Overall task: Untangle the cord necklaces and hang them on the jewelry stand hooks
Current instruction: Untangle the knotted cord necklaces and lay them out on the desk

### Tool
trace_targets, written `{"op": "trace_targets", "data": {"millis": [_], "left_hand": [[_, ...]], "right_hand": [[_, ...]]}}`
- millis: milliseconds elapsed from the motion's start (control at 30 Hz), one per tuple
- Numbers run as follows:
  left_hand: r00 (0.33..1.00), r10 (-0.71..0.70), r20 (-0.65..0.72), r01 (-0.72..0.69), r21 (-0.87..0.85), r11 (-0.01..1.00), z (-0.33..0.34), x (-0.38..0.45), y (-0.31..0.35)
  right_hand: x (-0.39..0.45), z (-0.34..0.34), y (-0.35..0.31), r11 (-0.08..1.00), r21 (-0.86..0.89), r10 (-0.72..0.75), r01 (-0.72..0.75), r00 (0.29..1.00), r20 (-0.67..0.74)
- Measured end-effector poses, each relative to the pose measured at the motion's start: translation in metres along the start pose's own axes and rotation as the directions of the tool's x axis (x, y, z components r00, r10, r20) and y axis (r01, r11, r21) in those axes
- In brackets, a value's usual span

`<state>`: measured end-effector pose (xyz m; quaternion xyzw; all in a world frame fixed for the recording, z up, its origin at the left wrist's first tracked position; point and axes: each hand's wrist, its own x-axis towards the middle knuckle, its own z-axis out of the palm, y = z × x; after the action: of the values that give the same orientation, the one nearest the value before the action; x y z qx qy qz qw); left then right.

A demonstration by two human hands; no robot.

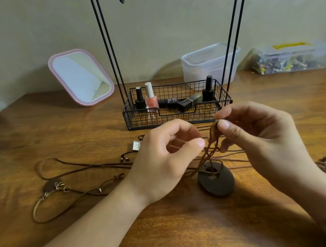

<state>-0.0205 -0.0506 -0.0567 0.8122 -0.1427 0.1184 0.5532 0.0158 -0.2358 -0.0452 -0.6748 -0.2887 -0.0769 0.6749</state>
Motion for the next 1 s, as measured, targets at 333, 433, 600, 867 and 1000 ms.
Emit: {"op": "trace_targets", "data": {"millis": [333,433,600,867,1000], "left_hand": [[0.993,-0.038,0.113,0.010,0.235,0.972,0.002,-0.002,0.006],[0.990,-0.051,0.132,-0.003,0.380,0.925,0.002,-0.003,0.007],[0.995,-0.010,0.104,-0.034,0.413,0.910,0.004,-0.004,0.006],[0.998,0.047,0.035,-0.055,0.295,0.954,0.003,-0.003,0.004],[0.994,0.105,-0.043,-0.087,0.307,0.948,0.003,-0.004,0.003]], "right_hand": [[-0.001,0.000,0.002,0.998,-0.009,0.057,-0.057,0.997,-0.048],[0.000,-0.001,0.001,0.998,0.010,0.061,-0.060,0.996,-0.067],[0.000,-0.003,0.002,0.997,-0.045,0.060,-0.065,0.994,-0.093],[-0.001,-0.003,0.008,0.940,-0.334,0.048,-0.073,0.996,-0.081],[0.000,-0.008,0.010,0.882,-0.462,0.045,-0.096,0.992,-0.121]]}}
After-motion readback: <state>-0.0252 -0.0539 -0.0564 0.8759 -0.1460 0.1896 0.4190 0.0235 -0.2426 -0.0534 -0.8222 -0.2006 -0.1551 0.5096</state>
